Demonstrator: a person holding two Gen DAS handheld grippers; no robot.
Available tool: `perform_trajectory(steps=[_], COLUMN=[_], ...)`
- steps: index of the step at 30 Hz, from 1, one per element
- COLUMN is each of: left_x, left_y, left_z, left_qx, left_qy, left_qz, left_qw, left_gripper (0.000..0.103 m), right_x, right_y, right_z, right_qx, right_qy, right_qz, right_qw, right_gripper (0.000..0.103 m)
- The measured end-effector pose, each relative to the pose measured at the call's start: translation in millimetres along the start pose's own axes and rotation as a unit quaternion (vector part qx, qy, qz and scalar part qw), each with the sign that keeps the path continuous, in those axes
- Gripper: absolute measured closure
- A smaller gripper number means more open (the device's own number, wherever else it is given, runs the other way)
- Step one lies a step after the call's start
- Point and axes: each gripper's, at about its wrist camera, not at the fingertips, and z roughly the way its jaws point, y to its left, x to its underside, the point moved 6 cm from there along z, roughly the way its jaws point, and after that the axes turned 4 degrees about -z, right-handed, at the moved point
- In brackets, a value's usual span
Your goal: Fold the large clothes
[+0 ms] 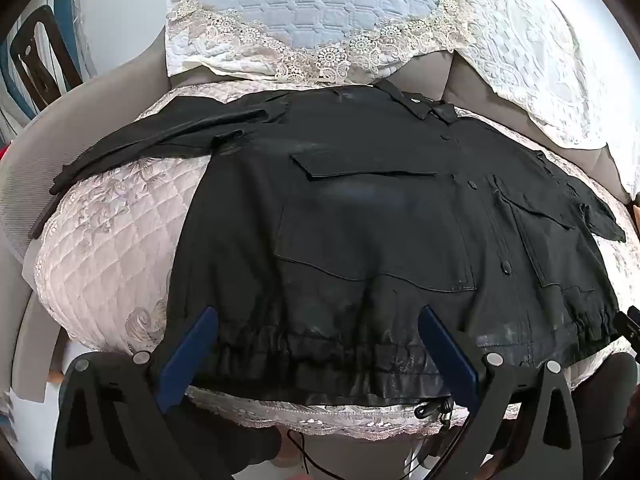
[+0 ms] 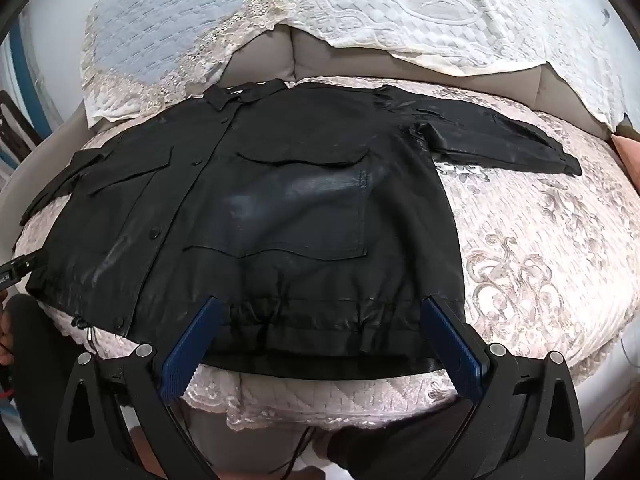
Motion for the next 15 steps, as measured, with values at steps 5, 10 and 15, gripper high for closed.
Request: perform_trajectory(steps=[5,10,15], left_x=[3.6,6.2,3.7], left_y=[-2.8,-10.6,-10.2], left_z=[-1.2,-6.3,-7.2], left_qx=[-0.004,-0.009,-0.004], left_qy=[-0.004,-0.007,0.002], left_qz=[0.001,0.010,0.011], left_qw=[1.0000,0.9999,0.9999], left_gripper=[0.002,0.002,0.002], right_x=[-1.2,1.9,1.8], right_y=[-0.2,2.6,3.1], right_z=[0.7,11.8,2.5], right_qx=[-0.001,-0.005,-0.009], right_qy=[-0.002,0.002,0.002], right_qz=[0.006,0.005,0.002], right_qw=[1.000,1.000,1.000], right_gripper=[0.003,0.003,0.003])
